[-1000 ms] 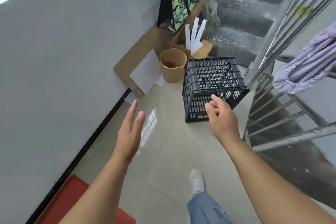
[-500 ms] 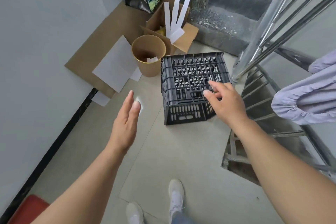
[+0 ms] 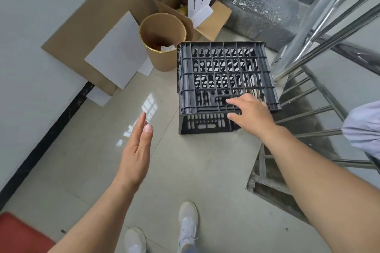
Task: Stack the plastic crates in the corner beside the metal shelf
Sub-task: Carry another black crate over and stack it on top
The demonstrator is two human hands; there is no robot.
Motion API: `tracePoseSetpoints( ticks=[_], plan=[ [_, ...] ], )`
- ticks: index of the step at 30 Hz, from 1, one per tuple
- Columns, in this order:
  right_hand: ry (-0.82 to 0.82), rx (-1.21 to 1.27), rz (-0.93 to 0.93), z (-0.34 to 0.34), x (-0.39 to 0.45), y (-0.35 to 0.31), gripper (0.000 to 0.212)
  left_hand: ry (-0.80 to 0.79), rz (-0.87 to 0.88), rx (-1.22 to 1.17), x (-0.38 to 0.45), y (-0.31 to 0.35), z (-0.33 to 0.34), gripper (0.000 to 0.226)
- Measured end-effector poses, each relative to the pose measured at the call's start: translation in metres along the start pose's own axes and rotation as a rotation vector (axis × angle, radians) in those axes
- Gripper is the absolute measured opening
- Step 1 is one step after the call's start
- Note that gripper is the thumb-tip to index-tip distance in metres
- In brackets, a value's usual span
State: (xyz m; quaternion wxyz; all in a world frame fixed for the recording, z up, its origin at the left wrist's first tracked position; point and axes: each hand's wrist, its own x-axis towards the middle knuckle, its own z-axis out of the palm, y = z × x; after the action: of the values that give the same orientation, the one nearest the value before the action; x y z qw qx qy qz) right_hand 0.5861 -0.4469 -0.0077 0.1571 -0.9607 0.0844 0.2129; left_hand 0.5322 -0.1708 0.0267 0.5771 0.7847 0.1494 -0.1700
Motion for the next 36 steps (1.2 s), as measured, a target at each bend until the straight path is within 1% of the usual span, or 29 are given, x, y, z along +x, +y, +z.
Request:
tracePoseSetpoints(
  ticks=[3,7,10,12,15,16,19,22,25,29,33,36],
  plan=[
    [-0.052,-0.103,0.017,0.019,0.015,0.009,0.050,-0.010,-0.013,0.005,0.003,-0.020,0.007,0.061],
    [0.014,-0.236,-0.020,0.033,0.033,0.012,0.050,0.014,-0.052,0.010,0.005,-0.046,0.003,0.065],
    [0.028,-0.202,-0.027,0.040,0.038,0.012,0.051,0.035,-0.068,0.019,0.004,-0.064,-0.009,0.057],
    [0.057,-0.148,-0.033,0.043,0.036,0.015,0.050,0.049,-0.077,0.023,0.003,-0.075,-0.017,0.057],
    [0.119,-0.150,-0.140,0.048,0.033,0.014,0.046,0.060,-0.088,0.041,0.000,-0.090,-0.027,0.060],
    [0.103,-0.180,-0.165,0.050,0.035,0.012,0.047,0.064,-0.090,0.036,-0.001,-0.095,-0.030,0.063],
    [-0.030,-0.260,-0.181,0.053,0.040,0.001,0.052,0.087,-0.093,0.011,-0.005,-0.108,-0.037,0.078],
    [-0.082,-0.196,-0.170,0.061,0.036,-0.023,0.054,0.115,-0.102,-0.022,-0.012,-0.117,-0.046,0.083],
    [-0.045,-0.094,-0.157,0.085,0.024,-0.060,0.053,0.150,-0.142,-0.068,-0.018,-0.126,-0.061,0.083],
    [0.035,-0.025,-0.102,0.116,0.001,-0.117,0.052,0.204,-0.251,-0.200,-0.023,-0.148,-0.092,0.058],
    [0.056,-0.023,-0.089,0.138,-0.027,-0.169,0.051,0.272,-0.343,-0.275,-0.032,-0.182,-0.130,0.056],
    [0.078,0.005,-0.084,0.156,-0.052,-0.210,0.051,0.284,-0.393,-0.282,-0.047,-0.206,-0.158,0.055]
  ],
)
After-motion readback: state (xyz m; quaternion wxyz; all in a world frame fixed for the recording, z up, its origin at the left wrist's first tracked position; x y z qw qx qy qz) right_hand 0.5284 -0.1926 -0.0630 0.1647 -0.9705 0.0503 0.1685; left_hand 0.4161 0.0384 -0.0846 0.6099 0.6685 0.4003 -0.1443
